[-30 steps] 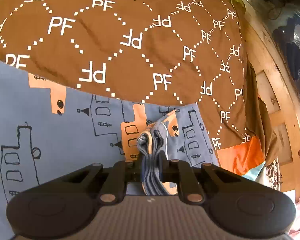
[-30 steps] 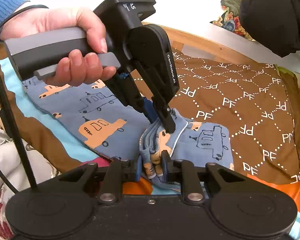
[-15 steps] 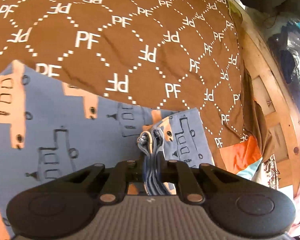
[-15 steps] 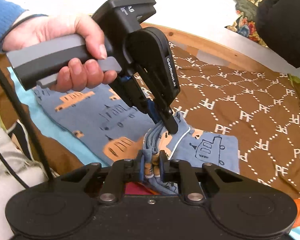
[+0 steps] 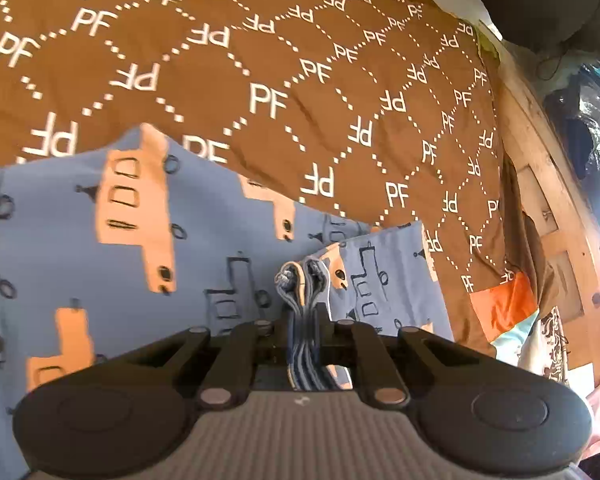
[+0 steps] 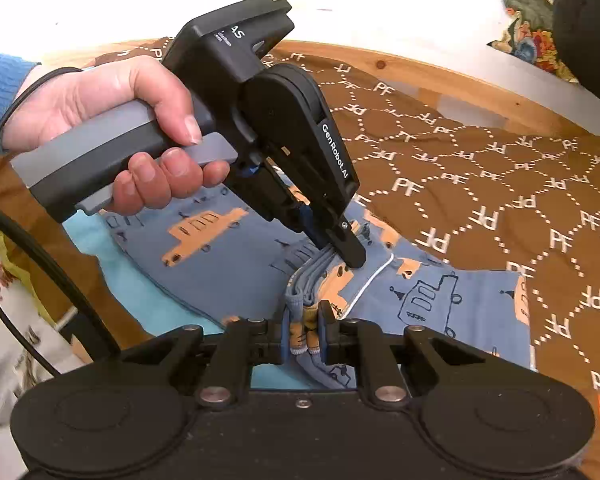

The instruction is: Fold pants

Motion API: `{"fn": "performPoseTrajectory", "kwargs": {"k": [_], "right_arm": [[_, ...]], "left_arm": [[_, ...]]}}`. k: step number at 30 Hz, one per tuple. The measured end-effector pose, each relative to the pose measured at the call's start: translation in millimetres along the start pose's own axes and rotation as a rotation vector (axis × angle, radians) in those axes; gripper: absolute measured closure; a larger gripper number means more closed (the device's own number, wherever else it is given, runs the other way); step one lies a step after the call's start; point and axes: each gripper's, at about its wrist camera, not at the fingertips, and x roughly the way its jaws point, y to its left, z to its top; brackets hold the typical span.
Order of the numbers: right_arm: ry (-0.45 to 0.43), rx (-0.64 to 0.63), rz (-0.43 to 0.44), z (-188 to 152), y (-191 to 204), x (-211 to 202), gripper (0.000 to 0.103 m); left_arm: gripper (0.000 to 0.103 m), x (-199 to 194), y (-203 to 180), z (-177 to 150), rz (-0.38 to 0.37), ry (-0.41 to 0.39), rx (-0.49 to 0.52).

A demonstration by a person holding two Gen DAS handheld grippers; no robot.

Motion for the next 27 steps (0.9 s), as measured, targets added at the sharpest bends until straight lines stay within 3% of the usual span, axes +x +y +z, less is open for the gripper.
{"fn": "performPoseTrajectory", "kwargs": {"k": [8, 24, 27], "right_arm": [[0.000, -0.005, 0.051, 16, 20, 13, 0.088], [0.031, -0.036, 0.112, 21, 48, 36, 0.088], [0.031, -0.055, 0.117, 17, 50, 37, 0.083]], "left_arm": [[0.093, -25, 25, 1, 0.004, -0.040, -0.020], [0.093, -42, 53, -8, 0.054, -0.033, -0.008], [0.083, -44, 55, -11, 0.086, -0.042, -0.008]]}}
